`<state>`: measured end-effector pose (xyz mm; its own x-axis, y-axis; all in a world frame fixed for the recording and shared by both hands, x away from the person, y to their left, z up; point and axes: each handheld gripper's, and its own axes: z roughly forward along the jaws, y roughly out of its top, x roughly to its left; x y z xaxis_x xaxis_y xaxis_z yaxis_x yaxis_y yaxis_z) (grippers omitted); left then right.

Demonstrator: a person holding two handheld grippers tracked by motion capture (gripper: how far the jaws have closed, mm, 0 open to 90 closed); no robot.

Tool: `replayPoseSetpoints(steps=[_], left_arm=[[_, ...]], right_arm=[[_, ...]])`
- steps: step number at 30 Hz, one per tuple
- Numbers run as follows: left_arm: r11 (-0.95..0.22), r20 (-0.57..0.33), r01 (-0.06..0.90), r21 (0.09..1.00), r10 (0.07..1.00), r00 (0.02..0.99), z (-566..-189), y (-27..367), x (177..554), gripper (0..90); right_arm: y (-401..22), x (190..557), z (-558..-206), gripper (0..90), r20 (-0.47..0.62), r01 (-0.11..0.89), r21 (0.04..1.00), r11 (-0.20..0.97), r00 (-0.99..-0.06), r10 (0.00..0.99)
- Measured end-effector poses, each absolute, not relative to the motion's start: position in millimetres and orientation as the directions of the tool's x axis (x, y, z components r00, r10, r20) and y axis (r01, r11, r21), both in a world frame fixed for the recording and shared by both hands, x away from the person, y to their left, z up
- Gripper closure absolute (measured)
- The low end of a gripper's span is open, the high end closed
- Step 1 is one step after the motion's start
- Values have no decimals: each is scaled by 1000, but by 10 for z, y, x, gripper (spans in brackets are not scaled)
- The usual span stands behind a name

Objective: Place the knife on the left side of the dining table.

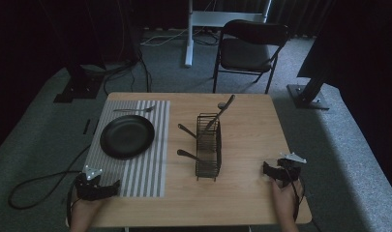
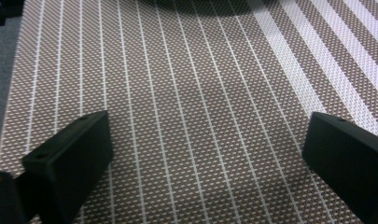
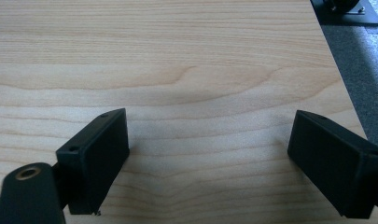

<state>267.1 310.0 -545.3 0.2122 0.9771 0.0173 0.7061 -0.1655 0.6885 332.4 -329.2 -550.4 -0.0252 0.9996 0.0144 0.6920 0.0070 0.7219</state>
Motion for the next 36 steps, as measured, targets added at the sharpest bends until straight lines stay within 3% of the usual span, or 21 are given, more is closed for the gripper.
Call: replayPoseSetpoints(steps=[20, 36], left_arm=[[-228, -37, 630, 743, 925, 379, -5167, 2768, 2541, 31], [-289, -12, 524, 801, 868, 497, -4780, 2427, 2485, 31]], right_arm=[[-3292, 3324, -5504, 115, 14, 692, 722, 6, -24, 1000], [-3292, 3324, -5504, 115, 14, 692, 722, 6, -23, 1000]])
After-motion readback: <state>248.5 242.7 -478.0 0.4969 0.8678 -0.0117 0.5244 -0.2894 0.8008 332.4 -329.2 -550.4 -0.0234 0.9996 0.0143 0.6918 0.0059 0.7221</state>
